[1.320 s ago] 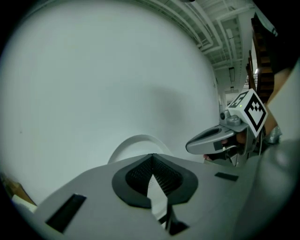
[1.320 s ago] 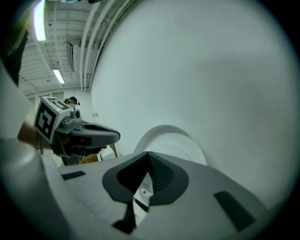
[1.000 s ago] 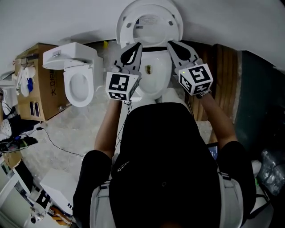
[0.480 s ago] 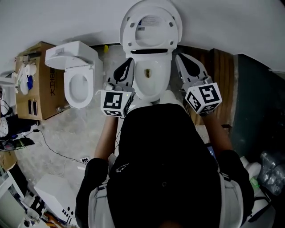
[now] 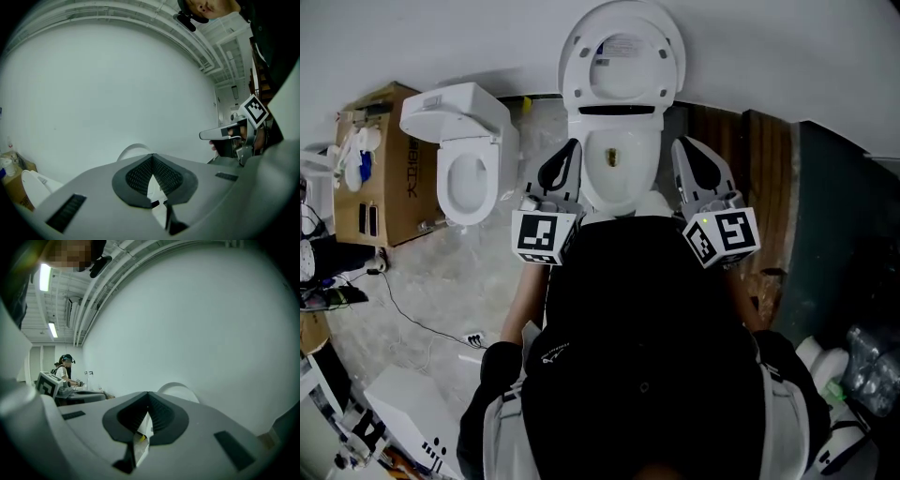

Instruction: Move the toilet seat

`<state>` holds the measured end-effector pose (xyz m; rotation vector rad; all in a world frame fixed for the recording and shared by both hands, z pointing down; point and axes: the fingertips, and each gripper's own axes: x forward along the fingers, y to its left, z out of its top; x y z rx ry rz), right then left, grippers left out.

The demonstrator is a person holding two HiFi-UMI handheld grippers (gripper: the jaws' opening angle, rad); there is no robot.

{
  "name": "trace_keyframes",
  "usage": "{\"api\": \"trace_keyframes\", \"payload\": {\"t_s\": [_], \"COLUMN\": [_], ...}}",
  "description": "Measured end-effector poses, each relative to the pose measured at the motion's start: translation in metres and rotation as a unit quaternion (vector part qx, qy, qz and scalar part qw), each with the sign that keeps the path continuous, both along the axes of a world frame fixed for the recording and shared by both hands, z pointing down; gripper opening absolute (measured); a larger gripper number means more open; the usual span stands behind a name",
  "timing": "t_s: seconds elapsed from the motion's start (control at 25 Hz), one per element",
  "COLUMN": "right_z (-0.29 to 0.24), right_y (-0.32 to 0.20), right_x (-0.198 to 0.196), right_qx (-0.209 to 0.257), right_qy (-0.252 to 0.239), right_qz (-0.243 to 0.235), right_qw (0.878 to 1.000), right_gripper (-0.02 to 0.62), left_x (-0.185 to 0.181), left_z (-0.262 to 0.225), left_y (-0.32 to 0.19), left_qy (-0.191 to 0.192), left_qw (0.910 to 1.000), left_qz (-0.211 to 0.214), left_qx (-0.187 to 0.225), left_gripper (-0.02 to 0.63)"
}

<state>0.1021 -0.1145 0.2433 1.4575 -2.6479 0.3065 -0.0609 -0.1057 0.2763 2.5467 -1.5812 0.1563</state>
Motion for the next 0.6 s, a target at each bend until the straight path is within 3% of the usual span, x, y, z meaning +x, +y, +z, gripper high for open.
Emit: {"api": "trace_keyframes", "payload": {"t_s": [0.16, 0.4, 0.6], "right_z": [0.000, -0.002, 0.002], "right_y": [0.010, 0.026, 0.032], "right_x": [-0.007, -0.021, -0.030], "right_qx": [0.015, 0.017, 0.018], "right_qy": [0.002, -0.044, -0.042], "right_qz": [-0.011, -0.021, -0.028], "right_qw": [1.000, 0.999, 0.999], "right_gripper": [0.014, 0.014, 0.014], "left_x": [0.017, 0.051, 0.059], "left_z": [-0.008, -0.026, -0.021], "left_y": [0.009, 0.022, 0.026], "left_qy": [0.014, 0.039, 0.052], "left_qw": [0.9998, 0.9978, 0.9967], "left_qz": [0.008, 0.044, 0.058], "left_qx": [0.009, 0.032, 0.022], "left_gripper": [0.009, 0.009, 0.009]}}
